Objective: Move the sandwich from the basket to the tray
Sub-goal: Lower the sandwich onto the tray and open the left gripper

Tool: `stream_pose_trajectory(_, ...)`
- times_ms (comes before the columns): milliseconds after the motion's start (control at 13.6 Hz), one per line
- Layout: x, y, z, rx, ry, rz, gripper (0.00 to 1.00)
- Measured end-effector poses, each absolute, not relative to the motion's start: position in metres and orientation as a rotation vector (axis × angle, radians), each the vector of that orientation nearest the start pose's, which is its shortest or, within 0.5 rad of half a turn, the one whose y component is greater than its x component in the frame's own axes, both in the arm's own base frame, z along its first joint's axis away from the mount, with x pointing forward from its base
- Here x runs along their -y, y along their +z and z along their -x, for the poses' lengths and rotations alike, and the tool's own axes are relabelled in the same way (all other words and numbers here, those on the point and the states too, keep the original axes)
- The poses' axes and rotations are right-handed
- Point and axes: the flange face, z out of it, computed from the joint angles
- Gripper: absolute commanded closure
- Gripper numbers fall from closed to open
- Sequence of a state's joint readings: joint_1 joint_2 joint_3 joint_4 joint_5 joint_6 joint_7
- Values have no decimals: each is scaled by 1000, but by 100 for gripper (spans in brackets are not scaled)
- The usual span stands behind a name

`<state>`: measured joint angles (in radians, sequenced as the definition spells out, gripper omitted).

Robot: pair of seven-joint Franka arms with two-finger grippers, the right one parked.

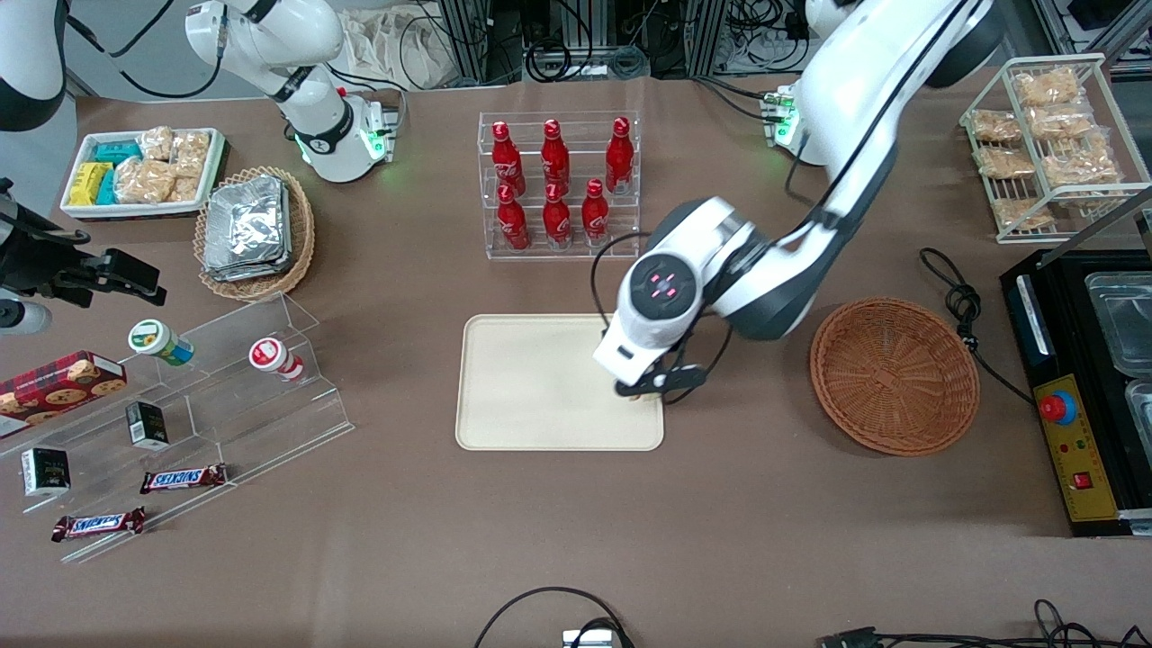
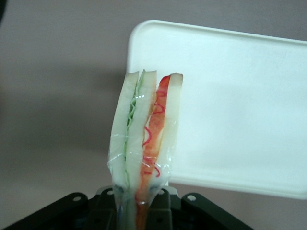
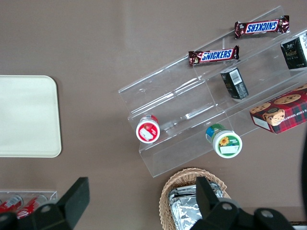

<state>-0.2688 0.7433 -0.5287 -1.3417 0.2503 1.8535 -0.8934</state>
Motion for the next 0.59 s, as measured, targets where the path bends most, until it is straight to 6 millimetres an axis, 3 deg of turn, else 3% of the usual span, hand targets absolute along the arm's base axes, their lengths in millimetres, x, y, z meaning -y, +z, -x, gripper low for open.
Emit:
stream_pose_trajectory(147,435,272,-576,114,283,3113,100)
stream_pose_trajectory(294,439,245,-578,97,285,3133,99)
stream_pose_trajectory(368,441,237,-577,91,282,3141,68)
stream_pose_trajectory(441,443,231,-576,83,279,3141,1)
stream_pose_trajectory(588,446,227,-575,70,272,3141,0)
